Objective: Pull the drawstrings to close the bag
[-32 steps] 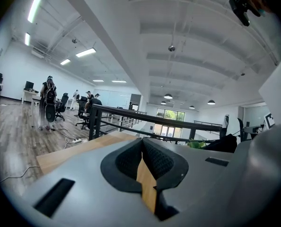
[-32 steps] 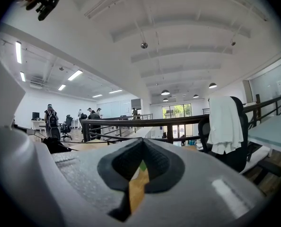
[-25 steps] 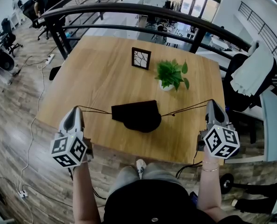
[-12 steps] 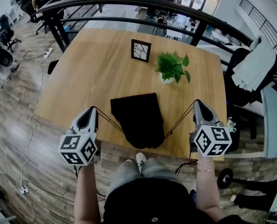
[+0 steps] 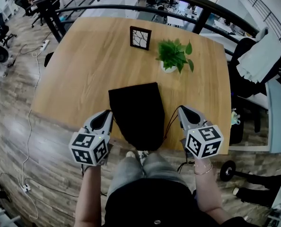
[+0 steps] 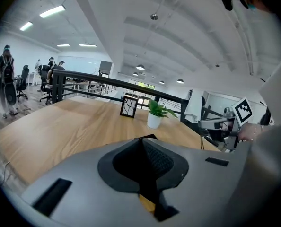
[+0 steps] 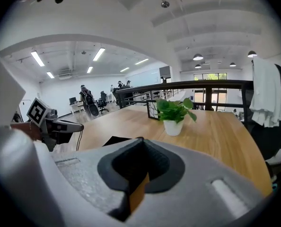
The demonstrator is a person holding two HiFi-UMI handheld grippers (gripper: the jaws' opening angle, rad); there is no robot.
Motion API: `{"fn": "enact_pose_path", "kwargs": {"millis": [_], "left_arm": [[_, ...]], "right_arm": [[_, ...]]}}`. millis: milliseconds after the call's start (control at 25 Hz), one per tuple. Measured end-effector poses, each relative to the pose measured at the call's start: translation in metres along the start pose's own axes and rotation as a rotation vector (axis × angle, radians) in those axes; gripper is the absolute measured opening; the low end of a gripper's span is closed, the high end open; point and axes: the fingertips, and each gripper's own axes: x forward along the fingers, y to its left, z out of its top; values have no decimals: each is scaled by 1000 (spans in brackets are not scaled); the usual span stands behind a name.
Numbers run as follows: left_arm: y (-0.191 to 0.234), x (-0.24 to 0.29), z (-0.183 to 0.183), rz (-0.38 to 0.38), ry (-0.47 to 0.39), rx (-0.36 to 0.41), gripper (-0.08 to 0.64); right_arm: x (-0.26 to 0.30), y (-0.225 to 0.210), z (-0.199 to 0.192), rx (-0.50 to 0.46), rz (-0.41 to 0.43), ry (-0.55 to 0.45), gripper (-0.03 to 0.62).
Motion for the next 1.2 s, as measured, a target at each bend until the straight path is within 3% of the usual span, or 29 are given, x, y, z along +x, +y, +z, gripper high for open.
{"fn": "enact_pose_path", "kwargs": {"millis": [360,440,640,800,1200], "left_arm": [[-30,26,-42,-82,131,-5,22],[-35,31,-50,-105,163,-10,40],[-46,40,-66,-155,229,-14,100],[-48,42,-78,-165,277,-18,153],[-39,36,-68,-130,235,-20,199]], "right_arm": [[20,32,-40,-6,74,110,2],[25,38,-49,-5,97,141,57],[33,49,-68,8,128,191,58],[37,56,-80,6,151,232,110],[37,52,-70,-3,118,198,186]]}}
